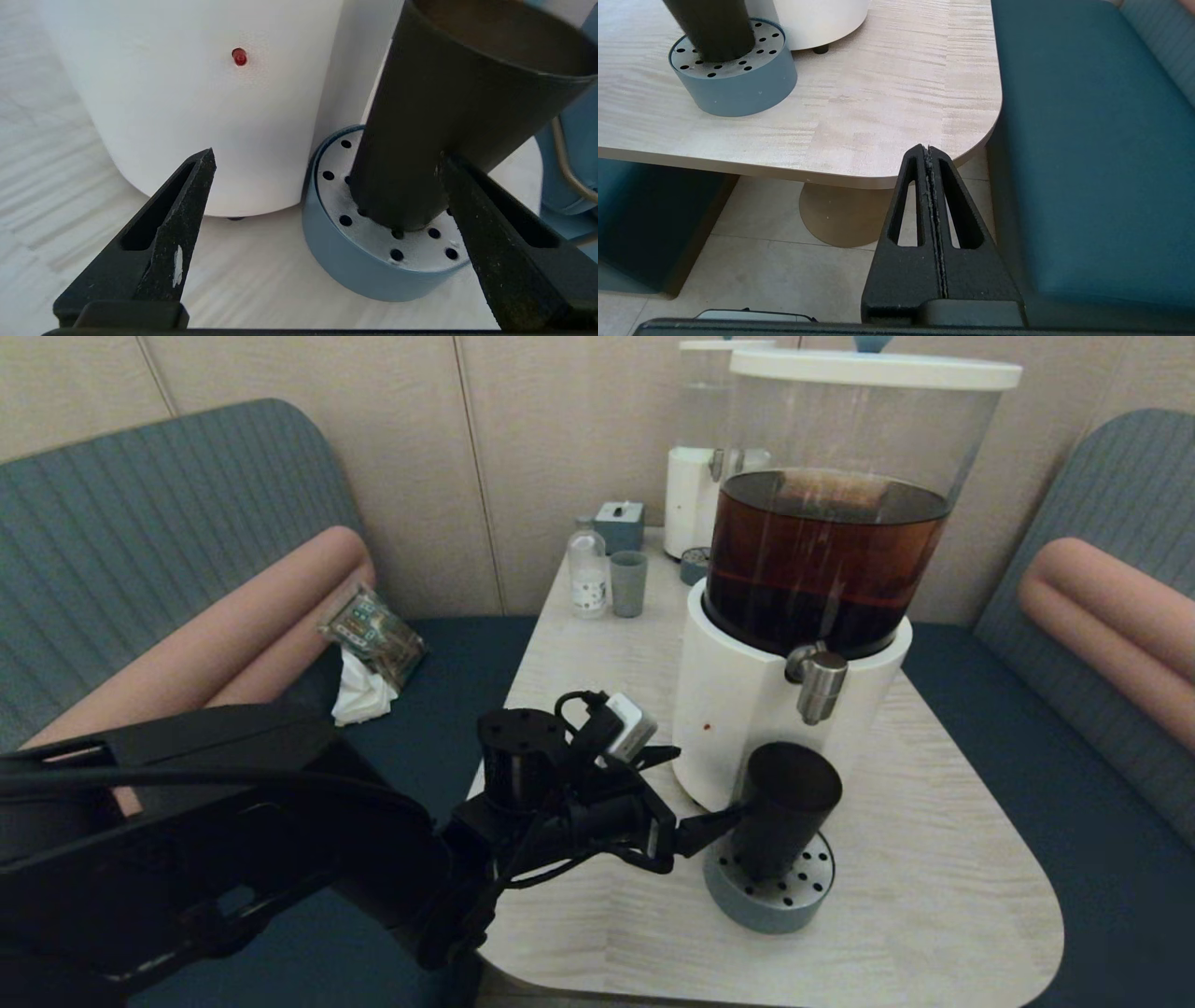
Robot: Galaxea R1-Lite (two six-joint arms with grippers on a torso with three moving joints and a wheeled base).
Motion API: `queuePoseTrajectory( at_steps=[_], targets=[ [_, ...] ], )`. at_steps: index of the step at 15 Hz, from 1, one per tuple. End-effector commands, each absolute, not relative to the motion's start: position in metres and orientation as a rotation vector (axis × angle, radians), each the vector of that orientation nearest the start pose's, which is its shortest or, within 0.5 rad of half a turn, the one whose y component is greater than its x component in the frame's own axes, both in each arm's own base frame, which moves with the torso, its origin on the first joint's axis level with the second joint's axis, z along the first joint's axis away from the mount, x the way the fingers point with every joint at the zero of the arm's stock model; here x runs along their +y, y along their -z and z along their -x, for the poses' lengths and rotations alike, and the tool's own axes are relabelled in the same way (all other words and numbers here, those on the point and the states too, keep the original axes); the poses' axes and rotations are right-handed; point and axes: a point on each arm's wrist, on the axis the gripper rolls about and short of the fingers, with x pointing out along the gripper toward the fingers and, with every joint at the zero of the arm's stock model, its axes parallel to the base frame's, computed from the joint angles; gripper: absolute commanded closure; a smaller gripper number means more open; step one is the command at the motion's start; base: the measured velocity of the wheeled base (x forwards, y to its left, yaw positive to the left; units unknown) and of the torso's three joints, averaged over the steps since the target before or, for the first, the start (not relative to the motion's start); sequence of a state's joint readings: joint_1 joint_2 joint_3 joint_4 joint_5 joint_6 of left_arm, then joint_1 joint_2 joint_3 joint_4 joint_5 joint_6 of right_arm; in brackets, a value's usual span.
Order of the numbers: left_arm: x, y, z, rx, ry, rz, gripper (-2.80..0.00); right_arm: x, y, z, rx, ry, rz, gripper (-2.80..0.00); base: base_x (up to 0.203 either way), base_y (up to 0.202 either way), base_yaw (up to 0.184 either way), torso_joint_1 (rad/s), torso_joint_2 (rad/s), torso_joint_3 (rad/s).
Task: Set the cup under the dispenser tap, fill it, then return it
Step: Place the cup next to the water dispenser
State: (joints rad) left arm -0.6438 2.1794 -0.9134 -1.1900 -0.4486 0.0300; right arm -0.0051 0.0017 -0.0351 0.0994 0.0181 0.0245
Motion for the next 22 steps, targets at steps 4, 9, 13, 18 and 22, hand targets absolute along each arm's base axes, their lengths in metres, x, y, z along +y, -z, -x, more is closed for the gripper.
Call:
queuePoseTrajectory(
  at_steps=[4, 9, 13, 18, 22],
  targets=[
    [-0.257, -0.091, -0.315, 0.04, 1.107, -0.038, -2.8, 0.001, -0.075, 0.026, 0.068, -0.013, -0.025, 0.0, 0.0, 0.0, 0.0, 0.0, 0.0, 0.0],
    [-0.25, -0.086, -0.307, 0.066, 1.117, -0.053, -2.8, 0.001, -0.075, 0.026, 0.068, -0.012, -0.025, 0.0, 0.0, 0.0, 0.0, 0.0, 0.0, 0.0],
    [-0.241, -0.086, -0.295, 0.073, 1.141, -0.06, -2.8, 0.001, -0.075, 0.026, 0.068, -0.013, -0.025, 0.0, 0.0, 0.0, 0.0, 0.0, 0.0, 0.0],
    [-0.25, -0.086, -0.294, 0.063, 1.177, -0.054, -2.8, 0.001, -0.075, 0.026, 0.068, -0.013, -0.025, 0.0, 0.0, 0.0, 0.0, 0.0, 0.0, 0.0],
    [-0.256, -0.087, -0.296, 0.051, 1.189, -0.053, -2.8, 0.001, -0.075, 0.026, 0.068, -0.013, -0.025, 0.0, 0.0, 0.0, 0.0, 0.0, 0.0, 0.0]
  ],
)
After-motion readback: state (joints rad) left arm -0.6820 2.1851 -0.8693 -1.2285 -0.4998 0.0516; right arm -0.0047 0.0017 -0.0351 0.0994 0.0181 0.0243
